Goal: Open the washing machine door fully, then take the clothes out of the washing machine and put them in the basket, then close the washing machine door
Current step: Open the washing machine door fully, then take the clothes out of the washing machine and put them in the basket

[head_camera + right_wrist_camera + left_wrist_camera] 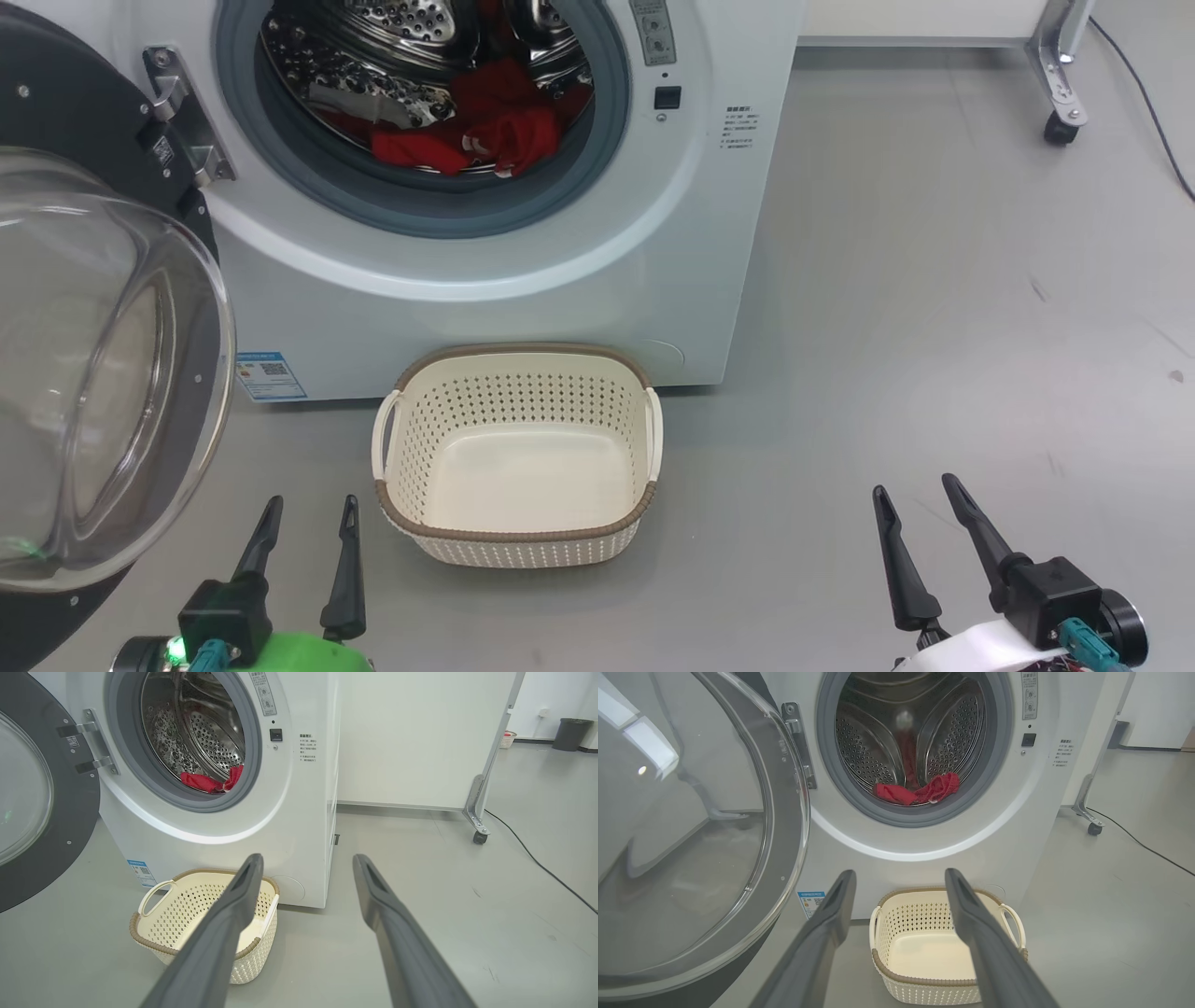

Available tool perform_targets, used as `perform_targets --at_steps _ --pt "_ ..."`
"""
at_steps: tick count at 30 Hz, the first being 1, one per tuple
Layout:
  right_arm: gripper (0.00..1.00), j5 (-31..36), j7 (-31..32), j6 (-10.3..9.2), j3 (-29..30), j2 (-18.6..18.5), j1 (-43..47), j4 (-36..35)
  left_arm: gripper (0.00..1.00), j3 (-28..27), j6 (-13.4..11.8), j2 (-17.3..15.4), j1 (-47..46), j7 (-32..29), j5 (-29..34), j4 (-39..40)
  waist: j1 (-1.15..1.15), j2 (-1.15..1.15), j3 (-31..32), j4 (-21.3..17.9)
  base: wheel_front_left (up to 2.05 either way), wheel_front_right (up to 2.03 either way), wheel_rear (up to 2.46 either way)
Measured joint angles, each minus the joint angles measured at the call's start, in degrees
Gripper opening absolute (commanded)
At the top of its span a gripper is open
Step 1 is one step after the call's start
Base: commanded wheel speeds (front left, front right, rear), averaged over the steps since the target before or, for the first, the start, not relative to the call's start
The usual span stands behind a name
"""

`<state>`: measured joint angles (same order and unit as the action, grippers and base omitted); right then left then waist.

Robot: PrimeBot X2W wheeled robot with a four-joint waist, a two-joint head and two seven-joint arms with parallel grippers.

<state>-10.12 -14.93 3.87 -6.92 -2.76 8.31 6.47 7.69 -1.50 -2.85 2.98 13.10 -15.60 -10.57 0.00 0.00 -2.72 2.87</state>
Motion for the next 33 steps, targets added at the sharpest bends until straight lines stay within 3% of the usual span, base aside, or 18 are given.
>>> perform_targets --at_steps 11,33 --pt "1.00 -0.3 0.0 -0.52 0.7 0.2 1.8 -0.6 1.00 1.4 0.0 0.0 0.6 -0.9 0.0 0.3 0.00 0.00 1.4 -2.9 0.00 0.00 0.00" --pt "1.00 -0.3 0.0 -1.10 1.3 0.3 2.0 -2.2 1.00 2.1 0.0 0.0 0.7 -1.8 0.0 1.5 0.00 0.00 1.4 -2.9 0.00 0.00 0.00"
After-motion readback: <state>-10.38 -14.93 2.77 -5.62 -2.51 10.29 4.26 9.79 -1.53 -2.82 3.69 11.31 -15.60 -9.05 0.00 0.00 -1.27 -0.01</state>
